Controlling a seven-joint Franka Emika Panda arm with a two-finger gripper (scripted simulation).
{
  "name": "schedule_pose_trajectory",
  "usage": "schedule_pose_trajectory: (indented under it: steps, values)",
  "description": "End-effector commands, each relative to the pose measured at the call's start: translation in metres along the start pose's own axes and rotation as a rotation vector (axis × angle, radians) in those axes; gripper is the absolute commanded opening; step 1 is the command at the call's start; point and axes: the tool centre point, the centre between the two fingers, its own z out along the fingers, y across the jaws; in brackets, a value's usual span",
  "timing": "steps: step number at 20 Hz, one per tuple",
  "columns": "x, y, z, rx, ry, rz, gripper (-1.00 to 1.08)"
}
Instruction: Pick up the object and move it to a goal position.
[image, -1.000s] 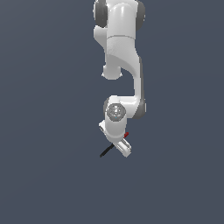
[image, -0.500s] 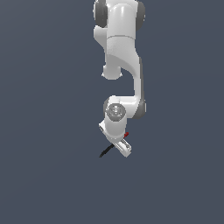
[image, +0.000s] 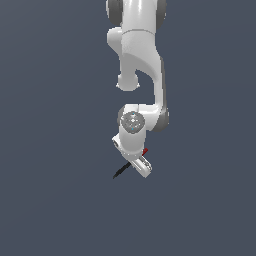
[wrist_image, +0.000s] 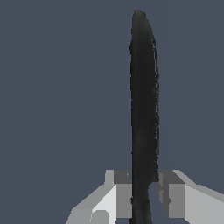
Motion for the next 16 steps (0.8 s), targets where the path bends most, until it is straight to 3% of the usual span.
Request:
schedule_pose_trajectory:
  steps: [1, 16]
  values:
    - [0.001, -0.001, -0.019, 0.002, 0.001, 0.0, -1.0]
    - [0.007, -0.01, -0.186, 0.0, 0.001, 0.002, -1.0]
